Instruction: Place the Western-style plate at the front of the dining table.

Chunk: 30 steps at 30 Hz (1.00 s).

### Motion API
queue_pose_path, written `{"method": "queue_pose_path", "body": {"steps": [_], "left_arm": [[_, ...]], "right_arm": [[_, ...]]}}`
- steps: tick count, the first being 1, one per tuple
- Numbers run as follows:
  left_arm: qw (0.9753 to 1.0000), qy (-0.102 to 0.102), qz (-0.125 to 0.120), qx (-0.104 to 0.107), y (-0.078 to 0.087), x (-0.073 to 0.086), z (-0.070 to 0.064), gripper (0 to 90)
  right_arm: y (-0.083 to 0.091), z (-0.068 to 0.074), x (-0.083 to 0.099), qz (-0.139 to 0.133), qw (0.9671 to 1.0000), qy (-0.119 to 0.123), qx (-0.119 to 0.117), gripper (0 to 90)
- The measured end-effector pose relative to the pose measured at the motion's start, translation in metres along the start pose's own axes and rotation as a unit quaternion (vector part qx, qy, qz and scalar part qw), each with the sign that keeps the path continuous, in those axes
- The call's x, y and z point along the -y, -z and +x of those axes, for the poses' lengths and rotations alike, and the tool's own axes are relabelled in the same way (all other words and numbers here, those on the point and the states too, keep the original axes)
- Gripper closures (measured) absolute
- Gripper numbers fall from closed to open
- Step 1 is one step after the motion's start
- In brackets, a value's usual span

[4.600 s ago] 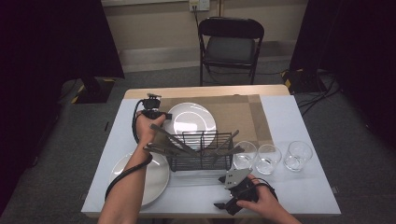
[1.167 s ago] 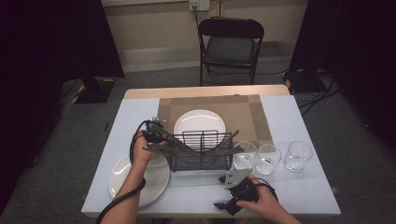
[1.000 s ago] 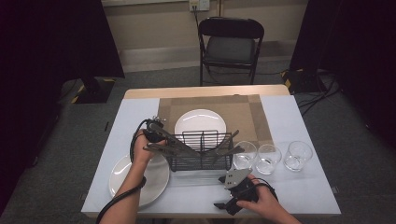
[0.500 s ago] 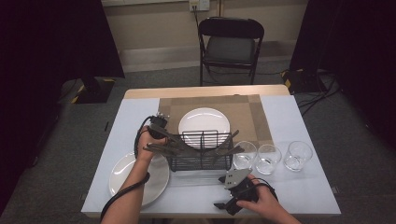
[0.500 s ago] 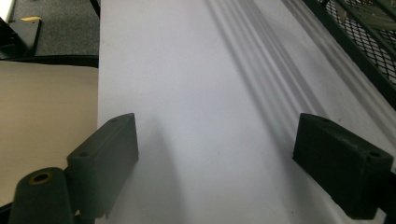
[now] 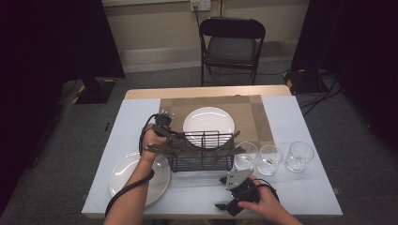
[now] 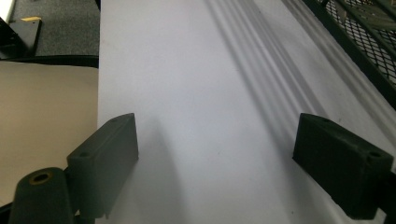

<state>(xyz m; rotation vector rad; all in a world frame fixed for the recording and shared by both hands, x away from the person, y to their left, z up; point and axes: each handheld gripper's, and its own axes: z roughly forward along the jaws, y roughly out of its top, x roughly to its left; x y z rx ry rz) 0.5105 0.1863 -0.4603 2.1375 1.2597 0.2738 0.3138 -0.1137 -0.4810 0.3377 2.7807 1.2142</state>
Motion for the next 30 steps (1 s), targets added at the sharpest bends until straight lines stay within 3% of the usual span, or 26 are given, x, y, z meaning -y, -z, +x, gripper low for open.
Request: {"method": "queue_pose_path", "body": {"steps": [7,11,19,26,30], "left_arm": [[1.0000,0.006,-0.007,0.002,0.001,0.000,0.003,23.1],[0.9998,0.014,-0.015,0.001,0.013,0.004,0.008,23.0],[0.9998,0.011,-0.011,-0.011,0.038,0.016,0.018,21.4],[0.9996,0.026,-0.014,-0.004,0.053,0.029,0.022,19.4],[0.9996,0.023,-0.014,0.000,0.061,0.035,0.023,18.5]], "right_arm": [[0.000,0.000,0.000,0.000,1.0000,0.000,0.000,13.0],[0.000,0.000,0.000,0.000,1.0000,0.000,0.001,13.0],[0.000,0.000,0.000,0.000,1.0000,0.000,0.000,13.0],[0.000,0.000,0.000,0.000,1.0000,0.000,0.000,13.0],[0.000,0.000,0.000,0.000,1.0000,0.000,0.000,13.0]]}}
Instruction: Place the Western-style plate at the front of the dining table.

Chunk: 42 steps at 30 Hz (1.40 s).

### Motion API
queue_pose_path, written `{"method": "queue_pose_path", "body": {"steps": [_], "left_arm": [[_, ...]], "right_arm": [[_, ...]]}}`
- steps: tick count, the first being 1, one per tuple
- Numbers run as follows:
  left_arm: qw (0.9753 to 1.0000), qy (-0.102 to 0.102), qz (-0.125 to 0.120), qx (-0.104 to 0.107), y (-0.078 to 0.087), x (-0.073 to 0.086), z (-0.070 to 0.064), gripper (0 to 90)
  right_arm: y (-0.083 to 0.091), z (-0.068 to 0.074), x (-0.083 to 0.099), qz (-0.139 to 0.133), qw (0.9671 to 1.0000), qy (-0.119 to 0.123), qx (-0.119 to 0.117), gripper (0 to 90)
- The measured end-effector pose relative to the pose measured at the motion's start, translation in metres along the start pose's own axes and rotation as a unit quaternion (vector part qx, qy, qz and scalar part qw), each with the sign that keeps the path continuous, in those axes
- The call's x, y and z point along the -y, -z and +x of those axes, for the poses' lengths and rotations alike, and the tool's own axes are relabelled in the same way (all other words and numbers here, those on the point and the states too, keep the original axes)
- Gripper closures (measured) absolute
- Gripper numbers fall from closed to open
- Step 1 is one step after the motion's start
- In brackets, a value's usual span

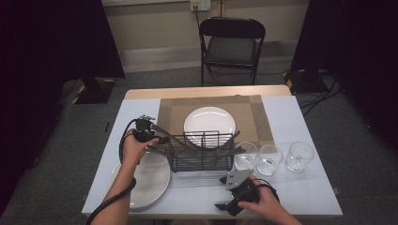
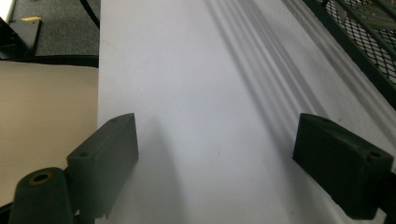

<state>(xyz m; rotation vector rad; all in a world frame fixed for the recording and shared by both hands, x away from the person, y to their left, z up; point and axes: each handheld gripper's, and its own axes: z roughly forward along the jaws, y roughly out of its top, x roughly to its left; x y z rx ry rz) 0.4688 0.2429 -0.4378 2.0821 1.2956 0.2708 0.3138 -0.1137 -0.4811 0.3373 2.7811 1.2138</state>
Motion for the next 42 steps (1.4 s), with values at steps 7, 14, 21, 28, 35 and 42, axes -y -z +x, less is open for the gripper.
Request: {"method": "queue_pose_path", "body": {"steps": [7,14,21,28,35,42], "left_arm": [[1.0000,0.003,0.000,0.004,0.017,0.010,0.001,19.0],[0.9999,0.006,0.000,0.008,0.030,0.019,0.000,20.4],[1.0000,0.004,0.006,0.003,0.041,0.024,-0.003,21.1],[0.9999,0.005,0.007,0.007,0.049,0.027,-0.005,21.7],[0.9999,0.006,0.011,0.010,0.055,0.032,-0.003,21.7],[0.9999,0.006,0.012,0.010,0.061,0.035,-0.003,21.9]], "right_arm": [[0.000,0.000,0.000,0.000,1.0000,0.000,0.000,13.0],[0.000,0.000,0.000,0.000,1.0000,0.000,0.000,13.0],[0.000,0.000,0.000,0.000,1.0000,0.000,0.000,13.0],[0.000,0.000,0.000,0.000,1.0000,0.000,0.001,13.0],[0.000,0.000,0.000,0.000,1.0000,0.000,0.001,13.0],[0.000,0.000,0.000,0.000,1.0000,0.000,0.001,13.0]]}}
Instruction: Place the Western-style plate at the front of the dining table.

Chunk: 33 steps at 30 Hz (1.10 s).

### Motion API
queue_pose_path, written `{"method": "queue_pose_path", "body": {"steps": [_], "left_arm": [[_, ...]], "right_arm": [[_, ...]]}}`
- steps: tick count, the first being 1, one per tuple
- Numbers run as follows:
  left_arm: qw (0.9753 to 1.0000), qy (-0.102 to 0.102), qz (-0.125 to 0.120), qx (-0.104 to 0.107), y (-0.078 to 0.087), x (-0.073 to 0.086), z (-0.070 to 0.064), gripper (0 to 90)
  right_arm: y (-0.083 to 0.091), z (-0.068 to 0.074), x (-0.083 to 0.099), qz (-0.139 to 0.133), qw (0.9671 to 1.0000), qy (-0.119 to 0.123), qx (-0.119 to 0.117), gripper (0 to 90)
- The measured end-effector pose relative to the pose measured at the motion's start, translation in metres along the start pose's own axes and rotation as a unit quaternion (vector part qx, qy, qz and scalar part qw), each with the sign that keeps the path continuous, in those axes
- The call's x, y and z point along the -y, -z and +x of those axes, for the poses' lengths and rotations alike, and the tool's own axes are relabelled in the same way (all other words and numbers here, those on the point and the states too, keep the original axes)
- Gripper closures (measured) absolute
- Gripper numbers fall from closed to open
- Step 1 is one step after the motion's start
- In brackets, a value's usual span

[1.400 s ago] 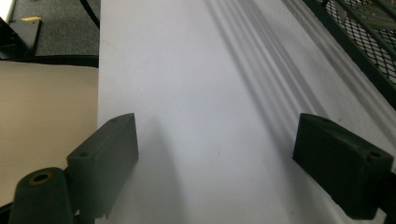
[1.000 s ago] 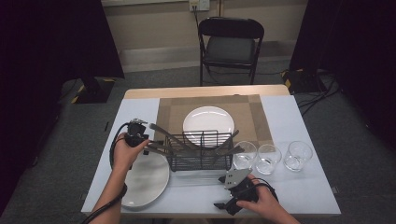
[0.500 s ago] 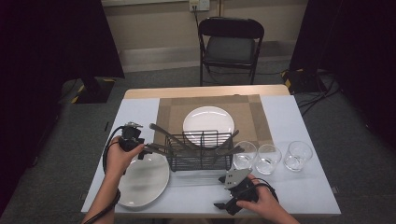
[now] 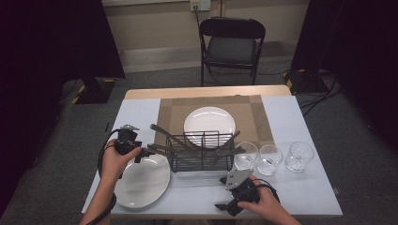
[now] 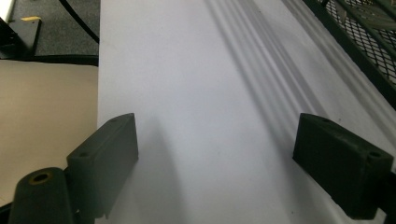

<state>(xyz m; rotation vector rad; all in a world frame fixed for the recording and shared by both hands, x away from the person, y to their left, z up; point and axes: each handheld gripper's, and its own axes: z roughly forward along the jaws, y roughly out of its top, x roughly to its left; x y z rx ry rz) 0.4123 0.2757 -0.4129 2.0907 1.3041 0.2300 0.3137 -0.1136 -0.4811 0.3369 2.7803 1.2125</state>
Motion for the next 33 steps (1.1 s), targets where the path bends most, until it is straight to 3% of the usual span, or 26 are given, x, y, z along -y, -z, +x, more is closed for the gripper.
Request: {"method": "queue_pose_path", "body": {"steps": [8,18,33], "left_arm": [[0.9999,-0.009,0.008,0.009,0.003,0.003,-0.006,21.6],[0.9998,-0.004,0.003,0.017,0.013,0.004,-0.006,21.4],[0.9998,-0.006,-0.002,0.018,0.024,-0.009,-0.009,21.0]], "right_arm": [[0.000,0.000,0.000,0.000,1.0000,0.000,0.000,13.0],[0.000,0.000,0.000,0.000,1.0000,0.000,0.000,13.0],[0.000,0.000,0.000,0.000,1.0000,0.000,0.000,13.0]]}}
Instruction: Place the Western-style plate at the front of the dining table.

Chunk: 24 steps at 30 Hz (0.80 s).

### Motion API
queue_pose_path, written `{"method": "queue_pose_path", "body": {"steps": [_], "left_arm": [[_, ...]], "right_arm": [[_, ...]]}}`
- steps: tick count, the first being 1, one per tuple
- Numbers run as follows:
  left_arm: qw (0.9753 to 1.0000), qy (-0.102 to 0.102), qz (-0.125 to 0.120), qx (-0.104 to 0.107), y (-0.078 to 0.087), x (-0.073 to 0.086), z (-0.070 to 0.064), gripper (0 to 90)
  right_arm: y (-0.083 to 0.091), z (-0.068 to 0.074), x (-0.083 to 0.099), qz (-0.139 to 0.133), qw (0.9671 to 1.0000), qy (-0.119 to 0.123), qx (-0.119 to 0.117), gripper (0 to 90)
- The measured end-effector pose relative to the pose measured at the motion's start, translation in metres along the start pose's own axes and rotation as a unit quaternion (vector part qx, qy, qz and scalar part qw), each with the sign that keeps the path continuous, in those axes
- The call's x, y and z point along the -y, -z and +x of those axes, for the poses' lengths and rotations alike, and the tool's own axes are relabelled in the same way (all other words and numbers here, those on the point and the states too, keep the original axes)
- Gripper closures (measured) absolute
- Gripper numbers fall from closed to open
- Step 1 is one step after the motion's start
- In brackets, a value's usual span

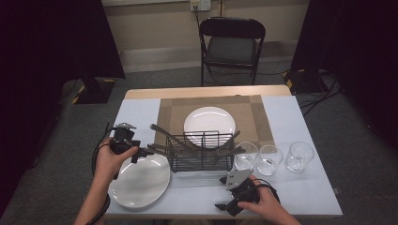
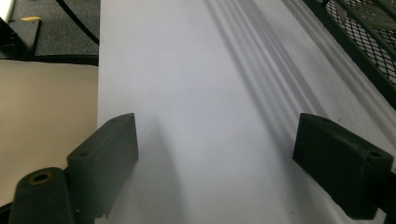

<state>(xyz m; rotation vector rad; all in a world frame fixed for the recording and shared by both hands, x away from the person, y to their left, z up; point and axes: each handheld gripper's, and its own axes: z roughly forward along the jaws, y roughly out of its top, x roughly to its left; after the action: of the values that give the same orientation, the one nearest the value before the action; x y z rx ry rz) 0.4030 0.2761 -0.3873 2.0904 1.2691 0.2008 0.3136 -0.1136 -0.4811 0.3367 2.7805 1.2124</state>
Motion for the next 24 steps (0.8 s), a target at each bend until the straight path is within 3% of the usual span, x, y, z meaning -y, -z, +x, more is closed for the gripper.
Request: {"method": "queue_pose_path", "body": {"steps": [24], "left_arm": [[1.0000,0.003,-0.004,0.001,0.018,-0.015,-0.002,20.8]], "right_arm": [[0.000,0.000,0.000,0.000,1.0000,0.000,0.000,13.0]]}}
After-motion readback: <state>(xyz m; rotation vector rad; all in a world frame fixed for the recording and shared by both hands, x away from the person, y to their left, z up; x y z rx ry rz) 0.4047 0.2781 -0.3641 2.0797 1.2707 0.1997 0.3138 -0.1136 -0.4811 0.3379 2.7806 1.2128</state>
